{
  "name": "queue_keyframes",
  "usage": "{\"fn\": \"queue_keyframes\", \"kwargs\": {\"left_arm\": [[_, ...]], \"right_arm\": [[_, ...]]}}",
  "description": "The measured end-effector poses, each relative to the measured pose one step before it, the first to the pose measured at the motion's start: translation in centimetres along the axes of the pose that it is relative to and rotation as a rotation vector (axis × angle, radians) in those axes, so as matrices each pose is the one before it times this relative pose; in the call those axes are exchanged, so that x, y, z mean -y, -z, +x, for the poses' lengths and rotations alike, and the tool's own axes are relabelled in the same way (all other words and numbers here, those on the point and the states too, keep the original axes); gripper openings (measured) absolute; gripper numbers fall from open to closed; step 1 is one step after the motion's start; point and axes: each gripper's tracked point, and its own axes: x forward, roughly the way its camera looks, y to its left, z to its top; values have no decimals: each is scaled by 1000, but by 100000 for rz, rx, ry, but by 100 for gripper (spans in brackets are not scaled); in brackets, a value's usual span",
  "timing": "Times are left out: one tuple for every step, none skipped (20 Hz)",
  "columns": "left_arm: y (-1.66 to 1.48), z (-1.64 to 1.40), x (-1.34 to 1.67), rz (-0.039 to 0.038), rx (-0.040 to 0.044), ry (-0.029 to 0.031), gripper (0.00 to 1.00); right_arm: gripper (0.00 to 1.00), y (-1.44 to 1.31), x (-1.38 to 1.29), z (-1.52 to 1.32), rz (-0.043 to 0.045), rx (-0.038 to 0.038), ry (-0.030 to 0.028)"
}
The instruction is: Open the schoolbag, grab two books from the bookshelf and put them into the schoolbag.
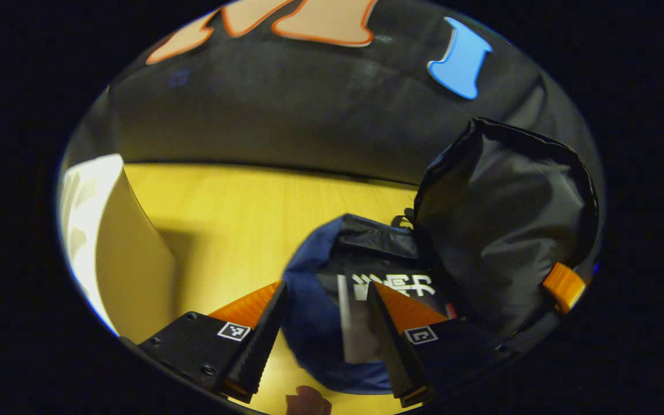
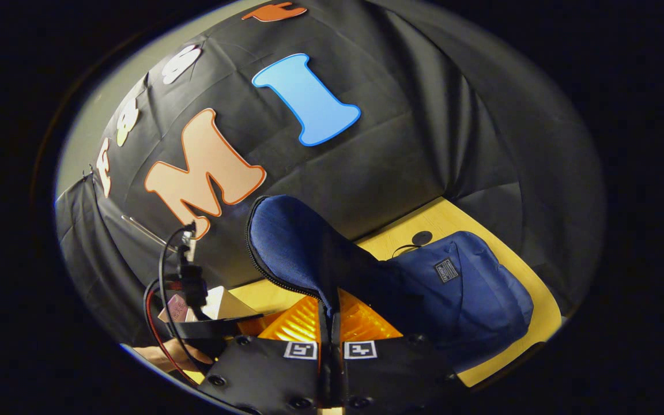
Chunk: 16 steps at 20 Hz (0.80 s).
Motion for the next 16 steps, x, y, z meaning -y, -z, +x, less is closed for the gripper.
{"fn": "queue_keyframes", "kwargs": {"left_arm": [[-1440, -1237, -1081, 4994, 3601, -2698, 84], [-1192, -843, -784, 4101, 3710, -2036, 95], [-1412, -1083, -775, 3123, 4343, -1726, 95], [-1387, -997, -733, 2239, 4625, -1255, 95], [-1403, -849, -873, 1938, 4290, -1645, 95], [-1174, -1085, -938, 1729, 3752, -1178, 95], [-1413, -1026, -951, 917, 3526, -744, 95], [-1458, -1013, -1009, 132, 3719, -757, 94], [-1337, -1130, -1041, -457, 3019, -478, 94], [-1077, -858, -942, -420, 2559, -460, 93], [-1119, -876, -1210, -361, 2169, -458, 92], [-1201, -828, -1381, -182, 1567, -366, 93], [-989, -652, -1363, -136, 815, -971, 93], [-845, -468, -1431, -470, 1361, -1007, 94], [-891, -409, -1400, -676, 927, -990, 94], [-618, -503, -1509, -850, 608, -1103, 94]], "right_arm": [[5, -36, 37, -7, -181, -199, 249], [5, 8, -44, 56, -39, -176, 270], [5, 70, 22, -43, -119, -82, 271], [3, 17, 0, 25, -398, -110, 317], [5, 80, 105, -57, -394, -32, 342], [5, -34, 5, 27, -235, -108, 329], [5, 74, -1, -13, -165, -98, 348], [5, -18, -11, 14, -197, -73, 298], [5, 58, 74, -28, -297, -11, 413], [3, -74, -78, 20, -223, -28, 285], [3, 56, 69, -23, -283, -92, 469], [3, -15, 2, 76, -291, 6, 445], [4, 55, 14, -28, -360, 55, 361], [3, -98, 67, -19, -228, 111, 609], [3, -24, -33, -22, 190, 196, 293], [4, -60, 40, 20, 78, 266, 589]]}}
